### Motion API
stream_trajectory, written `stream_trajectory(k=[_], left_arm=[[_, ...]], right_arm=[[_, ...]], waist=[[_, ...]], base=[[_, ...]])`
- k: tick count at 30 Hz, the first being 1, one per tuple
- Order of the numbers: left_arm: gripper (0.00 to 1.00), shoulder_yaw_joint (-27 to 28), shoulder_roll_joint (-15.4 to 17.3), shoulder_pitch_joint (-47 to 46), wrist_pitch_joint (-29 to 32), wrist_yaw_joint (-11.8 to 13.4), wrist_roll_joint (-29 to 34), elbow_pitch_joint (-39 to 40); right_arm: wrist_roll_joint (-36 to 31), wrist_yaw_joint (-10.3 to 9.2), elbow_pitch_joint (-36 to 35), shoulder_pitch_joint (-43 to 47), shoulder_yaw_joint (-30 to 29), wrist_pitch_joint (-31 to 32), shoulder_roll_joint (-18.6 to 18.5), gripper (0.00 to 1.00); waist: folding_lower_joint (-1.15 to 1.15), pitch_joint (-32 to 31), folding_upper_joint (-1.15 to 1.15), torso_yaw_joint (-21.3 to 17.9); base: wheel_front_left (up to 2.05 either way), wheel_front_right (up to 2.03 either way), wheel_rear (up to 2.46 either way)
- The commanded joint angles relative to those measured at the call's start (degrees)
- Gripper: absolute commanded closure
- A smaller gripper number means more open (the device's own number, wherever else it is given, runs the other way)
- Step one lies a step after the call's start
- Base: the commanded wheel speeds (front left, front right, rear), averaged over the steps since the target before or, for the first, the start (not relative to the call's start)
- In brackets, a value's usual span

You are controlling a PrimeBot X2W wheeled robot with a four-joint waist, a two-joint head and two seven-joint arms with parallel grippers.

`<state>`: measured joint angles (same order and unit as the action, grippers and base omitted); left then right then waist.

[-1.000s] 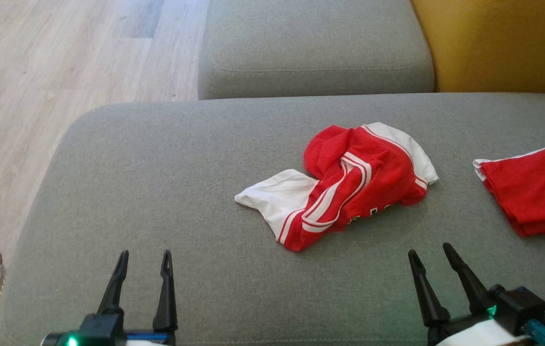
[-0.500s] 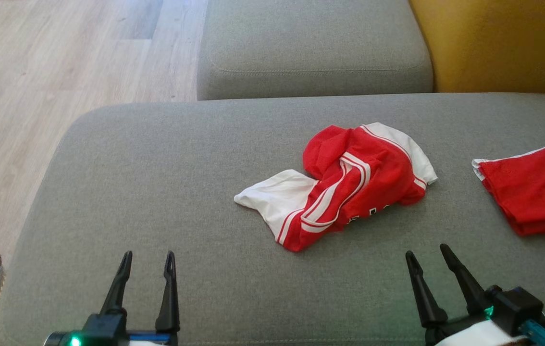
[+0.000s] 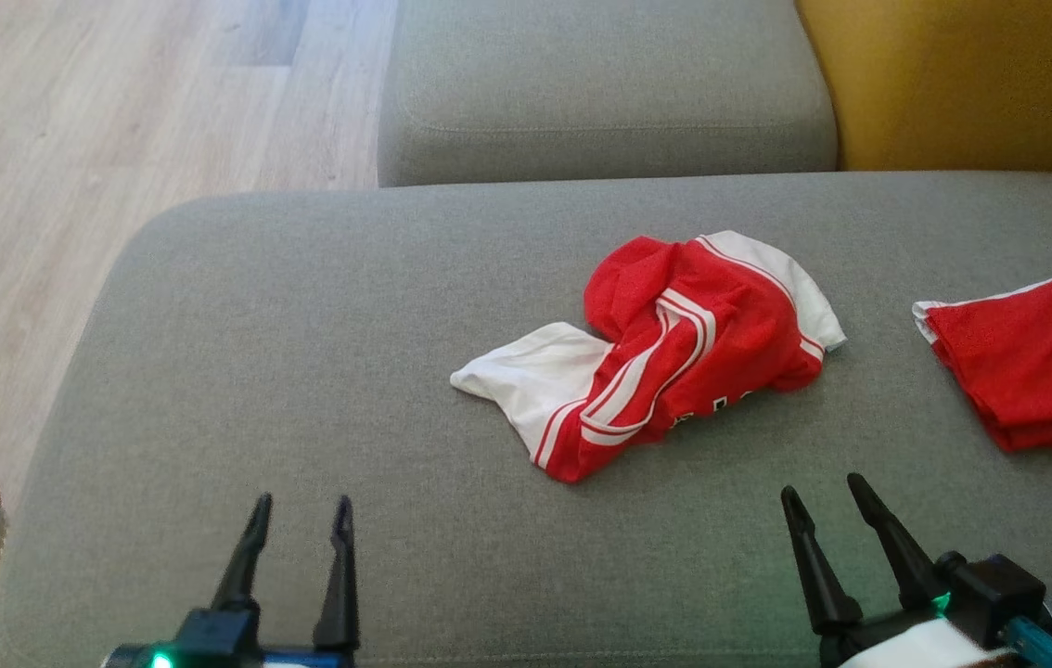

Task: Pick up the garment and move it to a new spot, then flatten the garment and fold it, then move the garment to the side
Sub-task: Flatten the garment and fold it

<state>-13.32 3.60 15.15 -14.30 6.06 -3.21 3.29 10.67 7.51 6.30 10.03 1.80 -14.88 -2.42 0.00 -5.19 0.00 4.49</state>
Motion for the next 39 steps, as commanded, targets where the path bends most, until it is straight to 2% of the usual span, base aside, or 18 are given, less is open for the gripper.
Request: stream_trajectory(k=[1,4,9,12,19,24,29,34,39], left_arm=[[0.00,1.35,-0.57,-3.00,-0.70,-0.35,-0.41,1.52],[0.00,-0.25,-0.62,-4.16,-0.70,-3.50,-2.31,-0.38],[0.00,-6.04,-0.69,-8.40,-0.70,-10.66,-5.93,-8.43],[0.00,-11.04,-0.70,-13.26,-0.70,-12.64,-9.07,-15.62],[0.00,-19.73,-0.71,-26.42,-0.66,-13.45,-16.02,-25.67],[0.00,-23.47,-0.71,-33.39,-0.65,-13.50,-18.91,-32.05],[0.00,-24.55,-0.71,-37.70,-0.68,-13.14,-20.51,-36.85],[0.00,-24.31,-0.72,-40.12,-0.69,-10.61,-20.36,-39.30],[0.00,-24.21,-0.72,-41.01,-0.69,-10.76,-21.53,-39.08]], right_arm=[[0.39,-0.02,-1.56,-2.99,1.11,-0.12,-0.46,0.00],[0.54,-0.02,-1.52,-3.42,1.25,-0.12,-0.46,0.00],[0.25,-0.02,-1.56,-4.74,1.93,-0.12,-0.46,0.00],[-0.20,-0.02,-1.73,-5.67,2.03,-0.12,-0.46,0.00],[-0.91,-0.02,-2.34,-8.41,1.54,-0.12,-0.45,0.00],[-0.46,-0.02,-3.34,-10.87,1.81,-0.12,-0.45,0.00],[-0.50,-0.02,-3.88,-12.86,1.47,-0.12,-0.45,0.00],[-0.61,-0.02,-4.10,-13.88,0.93,-0.12,-0.45,0.00],[-0.36,-0.02,-4.12,-14.27,0.64,-0.12,-0.45,0.00]], waist=[[0.00,0.24,0.00,-0.08],[0.00,1.10,0.00,-0.48],[0.00,3.05,0.00,-2.00],[0.00,4.53,0.00,-3.33],[0.00,10.12,0.00,-6.87],[0.00,14.42,0.00,-9.26],[0.00,17.29,0.00,-11.02],[0.00,18.58,0.00,-12.01],[0.00,19.04,0.00,-12.42]], base=[[0.00,0.00,0.00],[0.00,0.00,0.00],[0.00,0.00,0.00],[0.00,0.00,0.00],[0.00,0.00,0.00],[0.00,0.00,0.00],[0.00,0.00,0.00],[0.00,0.00,0.00],[0.00,0.00,0.00]])
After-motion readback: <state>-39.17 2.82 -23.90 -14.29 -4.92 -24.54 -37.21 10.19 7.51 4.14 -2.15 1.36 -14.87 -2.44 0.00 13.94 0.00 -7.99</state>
